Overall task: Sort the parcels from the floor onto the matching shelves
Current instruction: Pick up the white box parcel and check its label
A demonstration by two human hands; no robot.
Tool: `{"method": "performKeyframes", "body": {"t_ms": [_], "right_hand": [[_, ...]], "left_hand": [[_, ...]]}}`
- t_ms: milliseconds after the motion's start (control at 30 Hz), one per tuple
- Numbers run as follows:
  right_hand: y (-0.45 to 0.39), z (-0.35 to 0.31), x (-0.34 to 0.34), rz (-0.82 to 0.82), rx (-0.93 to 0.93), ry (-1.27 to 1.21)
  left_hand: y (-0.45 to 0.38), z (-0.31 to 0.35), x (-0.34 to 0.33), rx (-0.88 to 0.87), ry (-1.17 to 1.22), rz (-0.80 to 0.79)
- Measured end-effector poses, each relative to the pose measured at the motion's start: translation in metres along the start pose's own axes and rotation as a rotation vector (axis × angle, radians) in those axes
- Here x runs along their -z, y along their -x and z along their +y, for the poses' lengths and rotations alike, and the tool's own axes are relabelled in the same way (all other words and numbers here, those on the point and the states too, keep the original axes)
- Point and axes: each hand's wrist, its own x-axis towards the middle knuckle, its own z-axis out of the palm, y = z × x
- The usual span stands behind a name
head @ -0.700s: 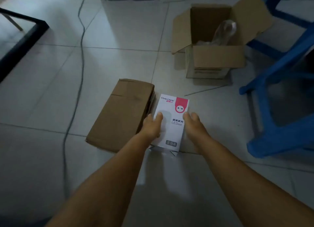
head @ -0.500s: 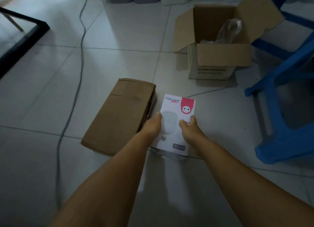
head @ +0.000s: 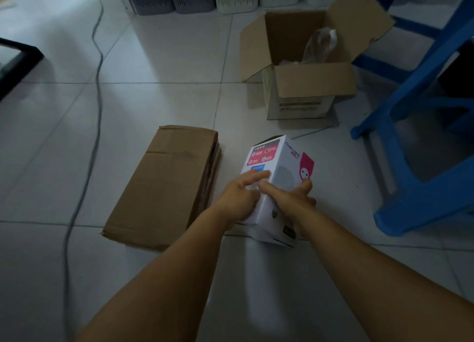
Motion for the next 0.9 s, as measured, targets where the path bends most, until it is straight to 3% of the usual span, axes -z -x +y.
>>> {"method": "performKeyframes", "body": {"t_ms": [100, 200, 300, 467, 633, 733, 833, 900], "right_hand": [[-0.001, -0.001, 0.006, -0.006, 0.050, -0.019], [-0.002, -0.002, 0.014, -0.128, 0.113, -0.083], [-0.001, -0.006, 0.029, -0.266, 0.156, -0.255], [-0.010, -0.003, 0.048, -0.545, 0.199, -0.396], [-0.011, -0.003, 0.057, -0.697, 0.248, -0.457], [-0.008, -0.008, 0.059, -0.672, 0.238, -0.472], [-0.001, -0.022, 0.056, -0.424, 0.225, -0.427], [0.003, -0.031, 0.052, -0.310, 0.265, -0.340]], "left_hand": [[0.000, 0.002, -0.002, -0.056, -0.042, 0.009], [-0.002, 0.005, 0.001, -0.064, -0.111, 0.109], [-0.001, 0.002, 0.014, 0.022, 0.032, 0.133], [0.004, 0.002, 0.024, 0.000, 0.280, -0.135], [0.003, 0.001, 0.019, -0.069, 0.417, -0.320], [0.000, 0.004, 0.016, -0.083, 0.375, -0.174], [-0.001, 0.012, 0.009, -0.111, 0.272, 0.116], [-0.005, 0.013, 0.008, -0.135, 0.053, 0.288]]}}
